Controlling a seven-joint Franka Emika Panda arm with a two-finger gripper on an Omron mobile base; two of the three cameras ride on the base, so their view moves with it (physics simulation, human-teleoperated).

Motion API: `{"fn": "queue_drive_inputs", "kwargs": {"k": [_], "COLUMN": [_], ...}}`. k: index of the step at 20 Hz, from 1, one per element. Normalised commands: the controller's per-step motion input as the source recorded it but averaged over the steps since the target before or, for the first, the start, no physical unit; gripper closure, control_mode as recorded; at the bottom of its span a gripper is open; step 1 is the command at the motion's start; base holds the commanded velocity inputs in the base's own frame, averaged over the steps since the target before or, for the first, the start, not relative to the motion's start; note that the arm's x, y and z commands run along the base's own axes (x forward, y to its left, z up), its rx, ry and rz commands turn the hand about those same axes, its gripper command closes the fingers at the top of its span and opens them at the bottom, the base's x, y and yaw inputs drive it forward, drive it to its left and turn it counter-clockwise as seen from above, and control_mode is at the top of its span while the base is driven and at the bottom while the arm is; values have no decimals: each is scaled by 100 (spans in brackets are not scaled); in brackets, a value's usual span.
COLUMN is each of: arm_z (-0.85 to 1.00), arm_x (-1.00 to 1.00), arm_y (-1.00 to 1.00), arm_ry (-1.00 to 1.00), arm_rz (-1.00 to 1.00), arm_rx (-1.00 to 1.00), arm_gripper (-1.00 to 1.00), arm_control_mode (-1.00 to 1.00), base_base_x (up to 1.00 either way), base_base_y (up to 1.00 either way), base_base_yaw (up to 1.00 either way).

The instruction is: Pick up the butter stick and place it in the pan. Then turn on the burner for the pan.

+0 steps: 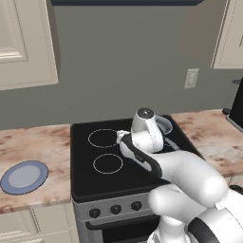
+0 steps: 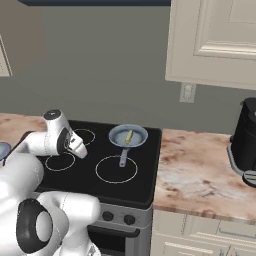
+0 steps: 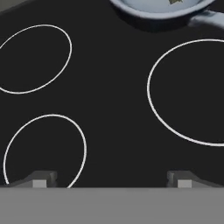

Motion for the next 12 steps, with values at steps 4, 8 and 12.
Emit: {"fn": "queue_drive_inputs", "kwargs": {"k": [4, 8, 12], "arm_z": [0, -1, -11], "arm_x": [-49, -69, -75], "arm_y": [12, 22, 23], "arm_ry": [0, -3, -4], "arm_rz": [9, 3, 1], "arm_rx": [-7, -6, -4], "arm_gripper": [-100, -100, -100], "arm_control_mode": [-100, -100, -100], "base_base_x": [0, 0, 0], "base_base_y": [0, 0, 0], "base_base_yaw": [0, 0, 0]}}
